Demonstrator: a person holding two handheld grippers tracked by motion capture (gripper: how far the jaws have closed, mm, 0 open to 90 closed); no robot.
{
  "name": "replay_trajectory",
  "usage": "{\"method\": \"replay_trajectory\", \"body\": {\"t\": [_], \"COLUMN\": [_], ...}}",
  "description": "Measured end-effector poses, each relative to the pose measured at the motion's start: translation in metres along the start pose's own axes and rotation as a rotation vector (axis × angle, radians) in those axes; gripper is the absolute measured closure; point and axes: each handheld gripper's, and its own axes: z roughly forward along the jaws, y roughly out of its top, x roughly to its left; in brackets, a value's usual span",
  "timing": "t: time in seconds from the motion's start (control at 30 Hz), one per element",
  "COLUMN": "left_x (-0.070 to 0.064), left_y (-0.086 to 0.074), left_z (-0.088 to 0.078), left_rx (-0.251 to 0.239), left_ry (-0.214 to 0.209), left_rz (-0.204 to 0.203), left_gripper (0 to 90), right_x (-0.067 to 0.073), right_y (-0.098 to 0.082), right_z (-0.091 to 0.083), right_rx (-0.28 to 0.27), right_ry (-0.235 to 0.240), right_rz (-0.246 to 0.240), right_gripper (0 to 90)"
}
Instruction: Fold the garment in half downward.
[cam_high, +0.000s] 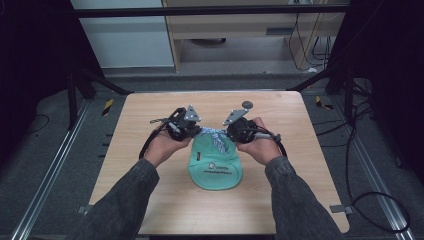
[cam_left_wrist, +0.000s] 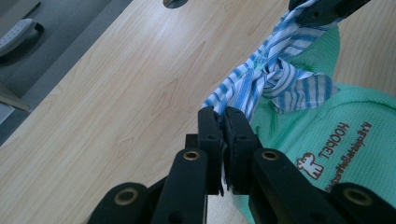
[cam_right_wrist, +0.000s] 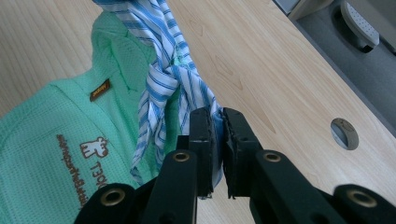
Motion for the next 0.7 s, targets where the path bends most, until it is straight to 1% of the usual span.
{"method": "replay_trajectory", "body": {"t": [0.1,0.2,0.27,0.33,0.53,0.57,0.63,0.7], "left_x": [0.002,0.007,0.008,0.009,0.004,0.0,-0.004,-0.005], "left_y": [0.002,0.006,0.008,0.009,0.009,0.008,0.006,0.005], "left_z": [0.004,0.006,0.006,0.007,0.005,0.004,0.003,0.004], "left_rx": [0.002,0.005,-0.004,-0.003,0.002,-0.001,0.002,0.0], "left_ry": [-0.005,-0.005,-0.002,-0.003,0.006,0.007,0.005,0.001], "left_rz": [-0.001,-0.006,-0.011,-0.013,0.001,0.005,0.012,0.012], "left_gripper": [86.7,86.7,86.7,86.7,86.7,86.7,86.7,86.8], "right_x": [-0.003,-0.006,-0.008,-0.01,-0.007,-0.004,-0.001,0.0], "right_y": [-0.002,-0.001,0.0,0.0,0.0,-0.002,-0.005,-0.007], "right_z": [0.0,-0.001,-0.001,-0.002,-0.002,-0.001,-0.002,-0.002], "right_rx": [0.0,0.003,-0.001,-0.007,-0.003,-0.001,-0.003,-0.004], "right_ry": [0.001,-0.003,-0.009,-0.011,-0.024,-0.023,-0.022,-0.019], "right_rz": [0.0,0.005,0.008,0.004,-0.008,-0.011,-0.02,-0.018], "right_gripper": [82.8,82.8,82.8,82.7,82.7,82.6,82.7,82.7]}}
